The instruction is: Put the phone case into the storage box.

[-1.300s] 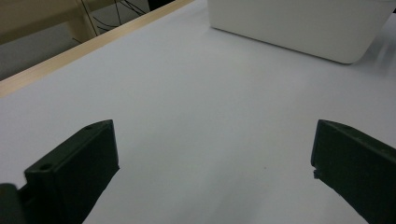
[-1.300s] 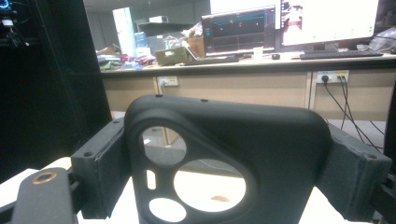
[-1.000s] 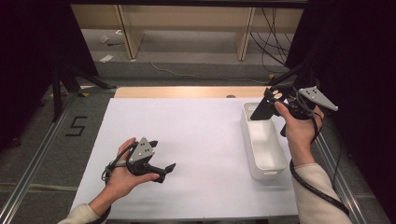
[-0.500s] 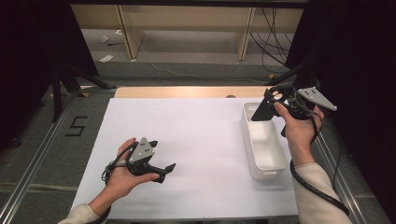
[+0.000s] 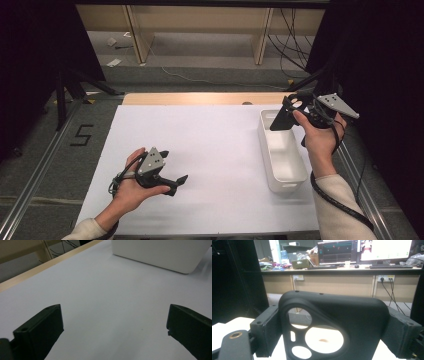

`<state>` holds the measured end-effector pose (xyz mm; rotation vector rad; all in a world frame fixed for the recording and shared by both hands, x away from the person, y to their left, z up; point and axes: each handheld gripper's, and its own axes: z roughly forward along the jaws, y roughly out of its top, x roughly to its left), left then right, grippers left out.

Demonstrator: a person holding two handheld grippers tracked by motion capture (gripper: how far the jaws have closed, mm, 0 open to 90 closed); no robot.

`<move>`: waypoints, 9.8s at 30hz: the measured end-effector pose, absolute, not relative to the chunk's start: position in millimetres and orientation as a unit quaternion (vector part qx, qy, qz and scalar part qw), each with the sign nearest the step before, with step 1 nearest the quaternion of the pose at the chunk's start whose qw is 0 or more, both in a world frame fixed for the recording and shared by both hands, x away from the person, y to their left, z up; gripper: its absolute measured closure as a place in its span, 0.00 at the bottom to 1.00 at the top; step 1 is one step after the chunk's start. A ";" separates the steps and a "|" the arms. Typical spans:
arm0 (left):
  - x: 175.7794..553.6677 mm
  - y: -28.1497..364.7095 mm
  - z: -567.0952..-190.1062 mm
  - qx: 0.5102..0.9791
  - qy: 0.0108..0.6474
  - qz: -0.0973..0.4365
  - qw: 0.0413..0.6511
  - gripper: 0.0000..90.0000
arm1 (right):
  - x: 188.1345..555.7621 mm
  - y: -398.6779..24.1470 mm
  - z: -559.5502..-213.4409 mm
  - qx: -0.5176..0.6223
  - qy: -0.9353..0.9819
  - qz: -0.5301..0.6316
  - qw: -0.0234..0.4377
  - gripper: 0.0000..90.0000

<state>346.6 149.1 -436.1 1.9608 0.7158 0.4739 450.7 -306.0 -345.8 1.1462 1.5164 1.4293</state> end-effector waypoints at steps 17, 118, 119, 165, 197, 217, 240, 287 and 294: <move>346.6 149.1 -436.1 0.804 0.293 0.194 0.480 0.01 | 454.4 -304.8 -348.0 0.445 0.604 0.548 0.371 0.17; 347.5 150.4 -436.1 0.801 0.296 0.190 0.484 0.01 | 515.4 -277.3 -376.5 0.450 0.679 0.460 0.353 0.17; 347.6 150.5 -436.0 0.801 0.295 0.191 0.484 0.01 | 515.7 -277.2 -376.7 0.450 0.680 0.460 0.353 0.17; 347.0 148.4 -435.5 0.802 0.293 0.188 0.485 0.01 | 526.1 -274.1 -391.0 0.464 0.692 0.435 0.342 0.17; 346.7 147.9 -435.4 0.803 0.291 0.187 0.485 0.01 | 532.8 -272.8 -396.2 0.471 0.694 0.427 0.338 0.17; 346.8 148.0 -436.1 0.804 0.291 0.184 0.485 0.01 | 539.8 -269.6 -401.7 0.476 0.700 0.415 0.334 0.17; 347.0 148.6 -436.1 0.803 0.293 0.184 0.485 0.01 | 555.4 -262.2 -404.8 0.489 0.697 0.401 0.338 0.17; 347.3 148.5 -435.8 0.802 0.293 0.184 0.486 0.01 | 570.9 -261.5 -410.5 0.501 0.709 0.381 0.318 0.06; 347.3 148.6 -435.8 0.802 0.293 0.184 0.486 0.01 | 570.3 -262.8 -407.7 0.499 0.701 0.394 0.323 0.02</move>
